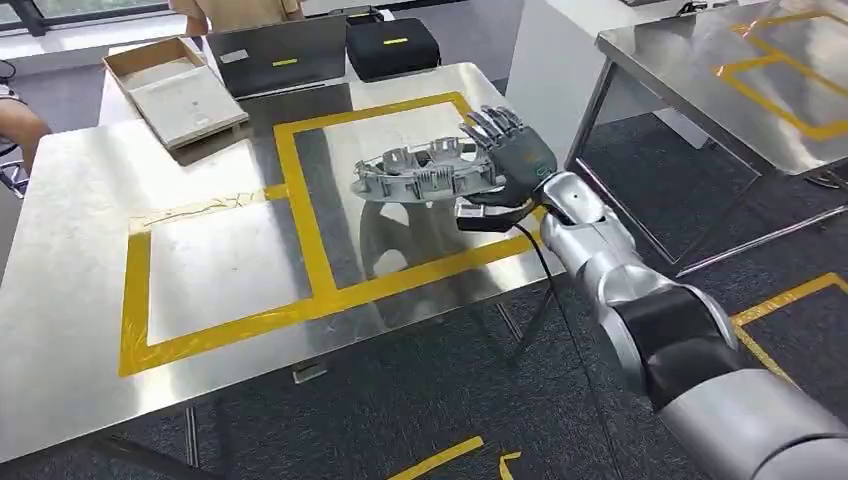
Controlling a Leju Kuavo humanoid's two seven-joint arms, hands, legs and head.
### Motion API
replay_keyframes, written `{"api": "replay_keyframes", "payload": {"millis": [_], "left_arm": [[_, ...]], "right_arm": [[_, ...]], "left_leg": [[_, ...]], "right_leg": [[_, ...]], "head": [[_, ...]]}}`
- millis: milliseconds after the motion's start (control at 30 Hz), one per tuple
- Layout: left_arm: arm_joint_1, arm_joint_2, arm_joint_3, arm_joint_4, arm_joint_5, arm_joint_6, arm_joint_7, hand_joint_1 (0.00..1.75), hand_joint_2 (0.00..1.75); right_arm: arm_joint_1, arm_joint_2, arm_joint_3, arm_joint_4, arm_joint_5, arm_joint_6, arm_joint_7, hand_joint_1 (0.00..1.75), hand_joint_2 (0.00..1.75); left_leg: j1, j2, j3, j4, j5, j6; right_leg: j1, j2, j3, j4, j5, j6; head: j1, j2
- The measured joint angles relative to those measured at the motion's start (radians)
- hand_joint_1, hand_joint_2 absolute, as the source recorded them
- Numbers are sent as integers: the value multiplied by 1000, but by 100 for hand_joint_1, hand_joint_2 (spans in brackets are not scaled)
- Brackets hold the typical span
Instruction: Take the parts from the cabinet and place them on the table.
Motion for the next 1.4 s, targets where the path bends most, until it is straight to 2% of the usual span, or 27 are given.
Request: {"api": "replay_keyframes", "payload": {"millis": [133, 267, 433, 567, 600, 700, 833, 1067, 1200, 1367, 1400], "left_arm": [[-7, 0, 0, 0, 2, -2, 0, 0, 0], [-7, 1, 0, 0, 11, -2, -4, 0, 0], [-6, 3, 2, 0, 17, -2, 0, 0, 0], [-5, 7, 2, 0, 19, 1, 6, 0, 0], [-5, 9, 2, 0, 24, 4, 7, 0, 0], [-3, 14, 3, 0, 40, 12, 5, 0, 0], [-2, 17, 5, 0, 48, 16, 2, 0, 0], [9, 19, 18, 0, 69, 23, 20, 0, 0], [13, 24, 26, 0, 72, 22, 9, 0, 0], [13, 29, 30, 0, 73, 22, 4, 0, 0], [13, 28, 31, 0, 73, 23, 4, 0, 0]], "right_arm": [[-23, 11, 0, 0, -5, 36, -12, 0, 0], [-43, 32, 0, -7, -5, 43, -87, 0, 0], [-58, 78, 0, -43, -27, 57, -146, 0, 0], [-63, 105, 9, -79, -65, 87, -155, 0, 0], [-62, 108, 23, -94, -112, 119, -156, 0, 0], [-66, 108, 150, -168, -378, 220, -156, 0, 0], [-68, 98, 334, -222, -567, 235, -156, 0, 0], [-69, 89, 515, -291, -682, 226, -156, 0, 0], [-71, 89, 572, -304, -712, 216, -156, 0, 0], [-72, 89, 616, -316, -733, 210, -156, 0, 0], [-72, 86, 620, -317, -736, 210, -156, 0, 0]], "left_leg": [[0, -1, 0, 0, 0, 0], [0, 0, 0, 0, 0, 0], [0, -2, 1, -1, 1, -1], [0, -2, 2, -1, 1, -1], [0, -2, 2, -1, 1, -1], [0, 0, 3, -1, 0, -2], [1, 0, 4, -1, 0, -3], [1, 0, 4, -1, 0, -3], [-3, 0, 4, 1, -4, 0], [-9, -1, 6, 2, -3, 11], [1, 2, 11, -11, 4, 16]], "right_leg": [[0, 0, 0, 0, 0, 0], [0, 0, 0, 1, 0, 0], [0, -1, 1, 1, -1, -1], [1, -1, 2, 1, -1, -1], [1, -1, 2, 1, -1, -1], [1, 0, 2, 1, -1, -2], [0, 0, 3, 1, -1, -2], [1, 0, 4, 1, -2, -2], [-4, 0, 5, -1, -3, 1], [-10, 0, 7, -3, 0, 13], [-9, 2, 6, 2, -6, 15]], "head": [[0, 0], [0, 0], [0, 0], [0, 0], [0, 0], [0, 0], [0, 0], [0, 0], [0, 0], [0, 0], [0, 0]]}}
